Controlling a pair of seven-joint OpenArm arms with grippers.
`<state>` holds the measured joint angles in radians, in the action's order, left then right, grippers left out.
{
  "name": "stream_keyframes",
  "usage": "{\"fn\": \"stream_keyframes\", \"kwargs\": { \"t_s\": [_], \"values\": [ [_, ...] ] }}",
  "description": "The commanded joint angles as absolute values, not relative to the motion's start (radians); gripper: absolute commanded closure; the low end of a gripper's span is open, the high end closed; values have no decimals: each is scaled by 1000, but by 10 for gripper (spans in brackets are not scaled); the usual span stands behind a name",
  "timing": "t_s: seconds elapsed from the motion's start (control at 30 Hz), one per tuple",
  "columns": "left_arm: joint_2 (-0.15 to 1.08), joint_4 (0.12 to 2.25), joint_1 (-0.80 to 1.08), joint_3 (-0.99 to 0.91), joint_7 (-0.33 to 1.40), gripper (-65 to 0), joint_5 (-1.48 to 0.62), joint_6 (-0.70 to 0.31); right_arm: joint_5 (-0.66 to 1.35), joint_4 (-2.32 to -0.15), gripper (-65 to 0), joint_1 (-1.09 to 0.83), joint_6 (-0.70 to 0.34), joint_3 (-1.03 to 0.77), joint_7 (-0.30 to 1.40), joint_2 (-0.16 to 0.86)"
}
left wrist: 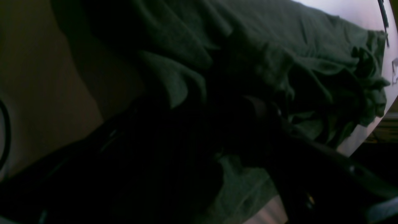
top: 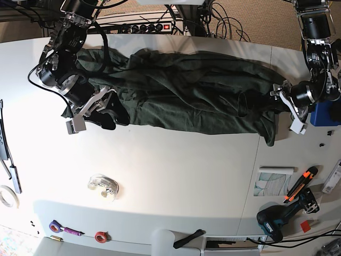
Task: Layout the t-shirt on the table in an organized manner, then fold the t-shirt properly
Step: 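Grasp the end of the green shirt strip with the left gripper, then fold the grasped strip end with the left gripper toward the right gripper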
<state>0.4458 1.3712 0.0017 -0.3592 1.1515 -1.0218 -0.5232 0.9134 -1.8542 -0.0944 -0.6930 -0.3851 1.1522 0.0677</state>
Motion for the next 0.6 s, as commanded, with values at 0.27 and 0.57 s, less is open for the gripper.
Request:
{"fn": "stream_keyframes", "kwargs": {
  "t_s": [0.27,0.57],
  "values": [
    [420,1356,-22,-362,1251,-399,-1184,-524,930,-1871,-330,-83,-698,-386,1130,75],
    [393,1356,-22,-362,1167,-330,-1122,-540,923,-1871,-330,-83,-698,-386,1131,75]
  ]
}}
